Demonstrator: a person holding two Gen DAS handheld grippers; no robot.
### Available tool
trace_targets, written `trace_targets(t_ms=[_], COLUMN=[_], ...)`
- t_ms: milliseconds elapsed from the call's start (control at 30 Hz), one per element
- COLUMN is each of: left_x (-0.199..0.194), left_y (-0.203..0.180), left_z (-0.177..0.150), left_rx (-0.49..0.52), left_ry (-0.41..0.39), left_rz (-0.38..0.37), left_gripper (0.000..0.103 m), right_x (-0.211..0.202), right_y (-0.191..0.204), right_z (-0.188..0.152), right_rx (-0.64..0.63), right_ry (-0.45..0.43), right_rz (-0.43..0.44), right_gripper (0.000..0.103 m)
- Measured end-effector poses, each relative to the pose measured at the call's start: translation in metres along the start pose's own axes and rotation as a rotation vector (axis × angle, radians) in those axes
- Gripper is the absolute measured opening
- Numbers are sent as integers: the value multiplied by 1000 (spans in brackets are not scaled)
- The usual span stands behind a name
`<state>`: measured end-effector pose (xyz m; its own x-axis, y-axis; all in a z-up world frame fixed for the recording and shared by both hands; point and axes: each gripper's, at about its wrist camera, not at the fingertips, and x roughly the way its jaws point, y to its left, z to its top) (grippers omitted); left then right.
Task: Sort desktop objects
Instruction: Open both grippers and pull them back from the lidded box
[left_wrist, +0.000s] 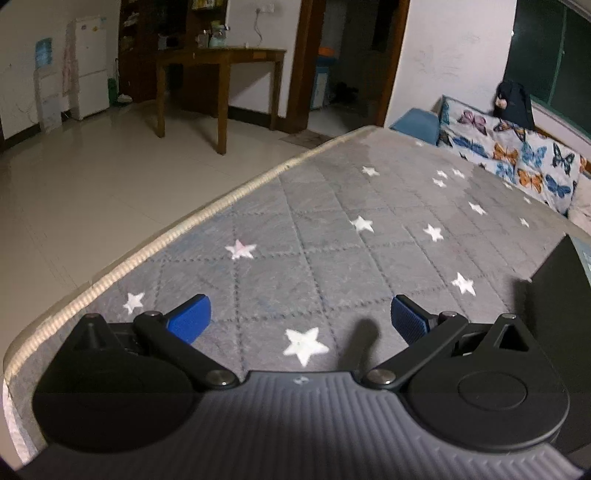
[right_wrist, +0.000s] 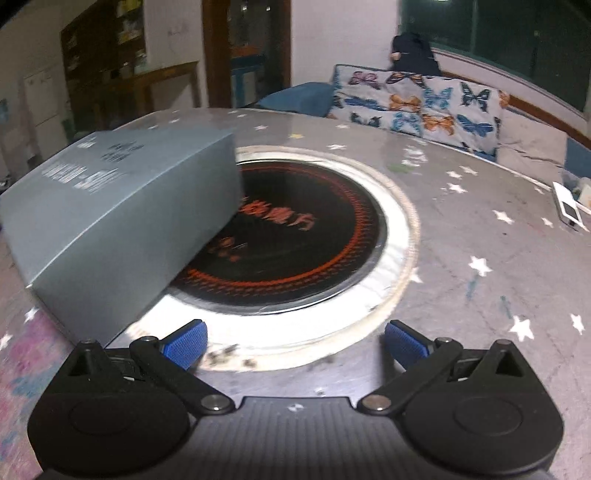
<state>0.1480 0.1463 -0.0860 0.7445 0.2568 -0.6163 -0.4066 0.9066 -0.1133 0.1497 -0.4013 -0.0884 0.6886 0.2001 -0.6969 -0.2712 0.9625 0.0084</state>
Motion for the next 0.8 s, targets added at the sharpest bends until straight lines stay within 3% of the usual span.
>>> trace_targets(t_ms=[800], left_x=[19], left_y=[-9], left_z=[7], left_rx=[-25], left_ry=[-22], left_rz=[98], left_gripper=[103], right_x=[12], right_y=[-58], right_z=[10], right_rx=[135], right_ry=[-49], right_rz=[-166], right_gripper=[103])
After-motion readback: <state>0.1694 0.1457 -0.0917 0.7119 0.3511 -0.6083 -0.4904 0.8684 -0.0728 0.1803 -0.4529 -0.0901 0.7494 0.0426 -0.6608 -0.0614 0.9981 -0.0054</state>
